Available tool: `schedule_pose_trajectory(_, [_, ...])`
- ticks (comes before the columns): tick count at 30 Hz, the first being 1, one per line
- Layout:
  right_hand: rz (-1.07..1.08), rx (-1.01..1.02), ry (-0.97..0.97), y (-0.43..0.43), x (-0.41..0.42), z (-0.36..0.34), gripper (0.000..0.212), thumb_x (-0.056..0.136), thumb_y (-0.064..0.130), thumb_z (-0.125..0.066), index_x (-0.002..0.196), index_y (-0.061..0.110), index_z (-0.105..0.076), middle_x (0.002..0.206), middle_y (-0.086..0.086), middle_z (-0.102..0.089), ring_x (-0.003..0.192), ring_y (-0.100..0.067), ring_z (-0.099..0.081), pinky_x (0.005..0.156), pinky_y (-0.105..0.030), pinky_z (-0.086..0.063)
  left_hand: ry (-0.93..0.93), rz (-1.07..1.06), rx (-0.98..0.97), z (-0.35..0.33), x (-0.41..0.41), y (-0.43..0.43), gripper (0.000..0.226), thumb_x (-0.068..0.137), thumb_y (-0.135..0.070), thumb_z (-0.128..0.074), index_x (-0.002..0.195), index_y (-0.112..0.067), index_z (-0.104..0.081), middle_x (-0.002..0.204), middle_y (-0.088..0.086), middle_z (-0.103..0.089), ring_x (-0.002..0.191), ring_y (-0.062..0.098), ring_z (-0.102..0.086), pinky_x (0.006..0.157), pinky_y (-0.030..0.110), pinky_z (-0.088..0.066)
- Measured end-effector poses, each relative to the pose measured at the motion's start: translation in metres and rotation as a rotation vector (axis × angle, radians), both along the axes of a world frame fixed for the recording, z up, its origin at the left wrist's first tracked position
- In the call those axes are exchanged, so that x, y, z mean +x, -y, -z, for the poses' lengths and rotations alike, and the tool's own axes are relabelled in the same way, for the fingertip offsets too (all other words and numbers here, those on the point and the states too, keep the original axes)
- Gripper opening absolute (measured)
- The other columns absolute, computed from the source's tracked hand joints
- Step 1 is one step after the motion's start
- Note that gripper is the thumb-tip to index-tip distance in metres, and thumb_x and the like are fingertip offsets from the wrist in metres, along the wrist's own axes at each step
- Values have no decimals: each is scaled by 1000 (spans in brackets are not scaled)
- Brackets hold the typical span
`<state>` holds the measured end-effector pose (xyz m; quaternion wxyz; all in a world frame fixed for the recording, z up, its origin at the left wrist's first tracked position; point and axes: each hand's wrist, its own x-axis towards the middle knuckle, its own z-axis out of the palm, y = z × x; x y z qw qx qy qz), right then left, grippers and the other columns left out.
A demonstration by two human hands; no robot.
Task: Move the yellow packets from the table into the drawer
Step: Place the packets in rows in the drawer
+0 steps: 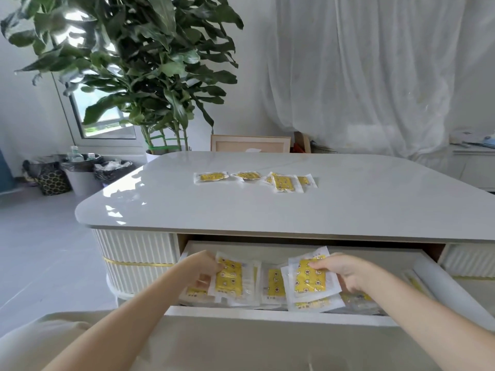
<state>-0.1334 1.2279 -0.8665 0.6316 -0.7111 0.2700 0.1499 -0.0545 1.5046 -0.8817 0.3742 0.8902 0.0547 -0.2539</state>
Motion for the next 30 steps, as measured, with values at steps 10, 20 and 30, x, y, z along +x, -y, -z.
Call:
schedule_pose_trajectory(10, [122, -8, -28, -34, 45, 33, 29, 96, -5, -45, 125, -6, -43, 107, -25, -62, 99, -35, -66, 75, -46, -58, 338, 74, 393, 27, 21, -13, 32, 95, -12, -44, 125, -1, -45, 92, 6, -57, 79, 19, -57, 60, 26, -43])
schedule_pose_trajectory(20, [164, -195, 131, -44, 63, 44, 55, 95, 0, -52, 144, -4, -28, 150, -20, -33, 138, -32, -33, 111, -38, -30, 530, 511, 560, 22, 12, 2, 63, 83, -36, -63, 139, -24, -38, 137, 9, -30, 128, 30, -30, 101, 40, -41])
schedule_pose_trajectory(30, [113, -337, 72, -25, 47, 36, 50, 87, 9, -59, 133, 0, -41, 126, -20, -55, 111, -35, -57, 92, -46, -51, 444, 925, 889, 27, 5, -2, 118, 65, -32, -84, 149, -38, -2, 140, 4, -28, 129, 27, -31, 98, 42, -44])
